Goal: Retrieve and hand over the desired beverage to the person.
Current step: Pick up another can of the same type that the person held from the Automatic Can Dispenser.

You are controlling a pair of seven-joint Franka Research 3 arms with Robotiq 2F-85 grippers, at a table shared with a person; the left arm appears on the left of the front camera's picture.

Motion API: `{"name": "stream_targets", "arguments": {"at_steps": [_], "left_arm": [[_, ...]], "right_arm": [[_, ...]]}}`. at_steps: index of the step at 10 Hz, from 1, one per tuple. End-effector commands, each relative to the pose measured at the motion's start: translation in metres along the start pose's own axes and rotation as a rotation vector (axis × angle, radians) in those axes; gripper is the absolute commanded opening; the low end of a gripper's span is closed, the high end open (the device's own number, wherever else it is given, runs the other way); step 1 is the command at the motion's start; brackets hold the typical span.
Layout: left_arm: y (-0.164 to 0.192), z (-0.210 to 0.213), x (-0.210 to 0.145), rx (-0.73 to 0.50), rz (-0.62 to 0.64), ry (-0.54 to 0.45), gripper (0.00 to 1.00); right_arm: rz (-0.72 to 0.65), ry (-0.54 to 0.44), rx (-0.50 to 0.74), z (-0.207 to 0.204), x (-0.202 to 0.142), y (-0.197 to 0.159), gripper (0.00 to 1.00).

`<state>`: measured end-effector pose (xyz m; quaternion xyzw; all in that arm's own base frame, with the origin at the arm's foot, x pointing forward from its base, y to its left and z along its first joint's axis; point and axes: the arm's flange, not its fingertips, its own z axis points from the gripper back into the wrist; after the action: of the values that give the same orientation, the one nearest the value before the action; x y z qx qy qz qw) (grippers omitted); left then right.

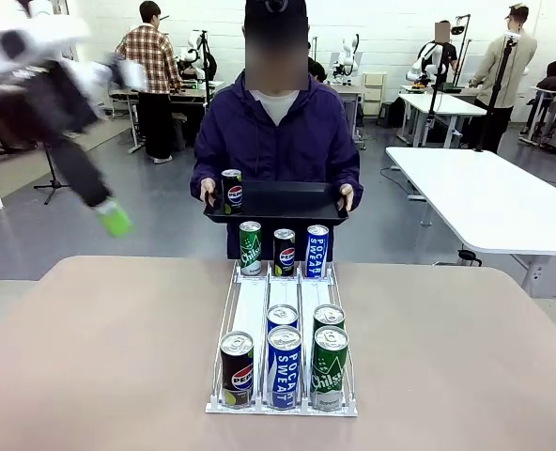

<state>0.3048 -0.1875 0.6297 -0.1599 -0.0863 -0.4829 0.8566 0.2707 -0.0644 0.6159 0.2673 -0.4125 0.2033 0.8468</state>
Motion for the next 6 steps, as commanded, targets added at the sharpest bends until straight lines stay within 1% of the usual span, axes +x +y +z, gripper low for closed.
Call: {"name": "stream_targets", "arguments": {"at_steps": [1,2,4,5,6], "left_arm": [[-0.015,-0.016,0.056,0.054,0.063,0.098,1.0],[-0.032,-0.044,0.078,0.158,0.195,0.065,1.0],[-0.053,-0.085,0.107,0.27,0.402,-0.04,1.0],[-0.058,-0.103,0.117,0.304,0.448,-0.071,1.0],[-0.062,-0.117,0.123,0.309,0.487,-0.085,1.0]], "right_arm": [[0.005,-0.007,0.031,-0.003,0.001,-0.001,1.0],[0.005,-0.007,0.031,-0.003,0.001,-0.001,1.0],[0.005,-0.007,0.031,-0.003,0.001,-0.001,1.0],[0.005,-0.007,0.031,-0.003,0.001,-0.001,1.0],[0.005,-0.007,0.031,-0.003,0.001,-0.001,1.0]]}}
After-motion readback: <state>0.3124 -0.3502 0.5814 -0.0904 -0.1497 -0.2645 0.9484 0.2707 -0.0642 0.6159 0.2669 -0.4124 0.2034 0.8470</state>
